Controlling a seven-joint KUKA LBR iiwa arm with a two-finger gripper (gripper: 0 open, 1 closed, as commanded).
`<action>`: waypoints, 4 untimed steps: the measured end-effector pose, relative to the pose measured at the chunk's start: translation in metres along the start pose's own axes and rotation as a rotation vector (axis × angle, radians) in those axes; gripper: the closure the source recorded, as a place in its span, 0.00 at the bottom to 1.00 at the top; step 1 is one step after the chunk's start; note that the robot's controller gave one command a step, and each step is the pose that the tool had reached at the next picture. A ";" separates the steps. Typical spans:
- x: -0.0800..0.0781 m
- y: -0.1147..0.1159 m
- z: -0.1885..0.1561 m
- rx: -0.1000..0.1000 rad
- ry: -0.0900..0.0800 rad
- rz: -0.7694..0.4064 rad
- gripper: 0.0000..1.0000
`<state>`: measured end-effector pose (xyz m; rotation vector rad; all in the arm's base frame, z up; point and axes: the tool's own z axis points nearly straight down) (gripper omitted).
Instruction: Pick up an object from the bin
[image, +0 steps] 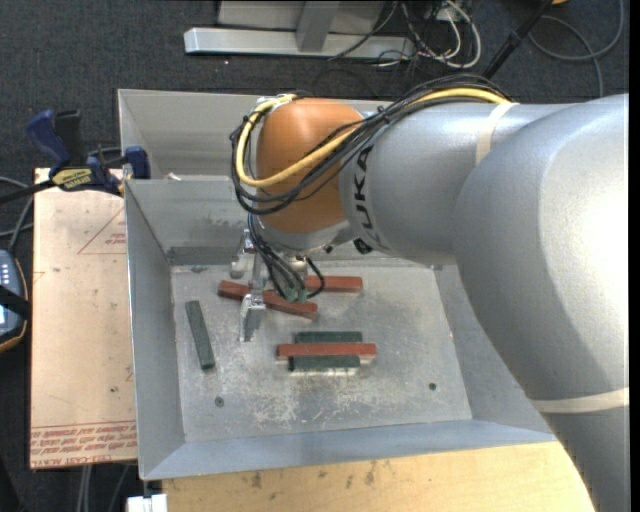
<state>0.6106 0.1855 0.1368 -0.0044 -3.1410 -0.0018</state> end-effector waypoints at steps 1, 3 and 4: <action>-0.035 -0.038 0.058 -0.006 -0.020 0.057 1.00; -0.035 -0.038 0.058 -0.007 -0.020 0.057 1.00; -0.036 -0.055 -0.073 0.000 -0.004 0.120 1.00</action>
Offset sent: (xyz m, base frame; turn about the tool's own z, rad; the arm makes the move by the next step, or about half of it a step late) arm 0.0000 0.0000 0.0000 0.0000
